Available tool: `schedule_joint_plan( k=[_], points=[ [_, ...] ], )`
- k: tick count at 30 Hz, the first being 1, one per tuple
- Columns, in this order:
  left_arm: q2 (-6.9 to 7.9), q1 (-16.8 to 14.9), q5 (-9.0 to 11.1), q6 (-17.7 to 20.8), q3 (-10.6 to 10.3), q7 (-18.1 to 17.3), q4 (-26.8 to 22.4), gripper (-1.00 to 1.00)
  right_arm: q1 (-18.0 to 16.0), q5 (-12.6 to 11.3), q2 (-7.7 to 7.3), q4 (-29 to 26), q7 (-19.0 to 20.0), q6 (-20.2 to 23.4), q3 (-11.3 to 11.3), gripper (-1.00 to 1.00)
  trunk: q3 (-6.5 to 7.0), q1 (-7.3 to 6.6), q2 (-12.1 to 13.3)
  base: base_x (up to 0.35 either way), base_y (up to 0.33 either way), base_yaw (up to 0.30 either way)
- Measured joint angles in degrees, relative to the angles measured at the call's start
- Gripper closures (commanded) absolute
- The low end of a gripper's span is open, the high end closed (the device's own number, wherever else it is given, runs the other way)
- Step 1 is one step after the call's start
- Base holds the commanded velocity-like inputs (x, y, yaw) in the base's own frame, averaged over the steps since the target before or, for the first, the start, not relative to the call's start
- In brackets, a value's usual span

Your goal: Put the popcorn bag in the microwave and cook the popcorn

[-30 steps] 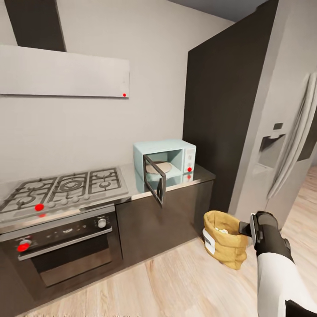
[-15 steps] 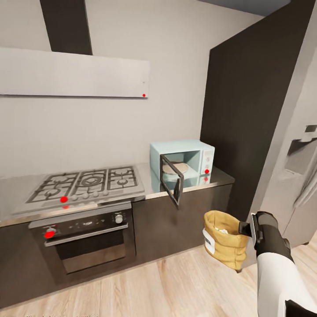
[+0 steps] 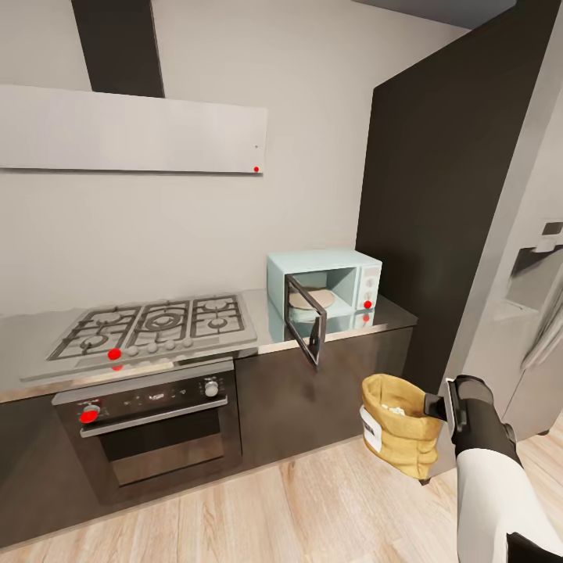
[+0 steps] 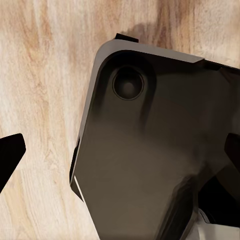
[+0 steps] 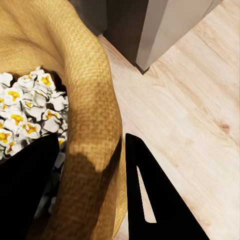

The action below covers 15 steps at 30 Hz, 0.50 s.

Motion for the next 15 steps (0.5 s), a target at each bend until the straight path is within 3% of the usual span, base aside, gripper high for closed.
schedule_joint_plan(
  k=[5,15],
  points=[
    [-0.08,0.00,-0.02,0.01,0.03,0.00,0.00,-1.00,0.02,-0.13,0.02,-0.01,0.02,0.01,-0.01,1.00,0.00,0.00,0.00,0.000,-0.086,0.000],
    [-0.04,0.00,0.07,0.09,0.00,0.00,0.01,-1.00,0.01,0.34,0.11,-0.09,-0.06,0.09,0.06,1.00,0.00,0.00,0.00,0.000,-0.273,0.039]
  ],
)
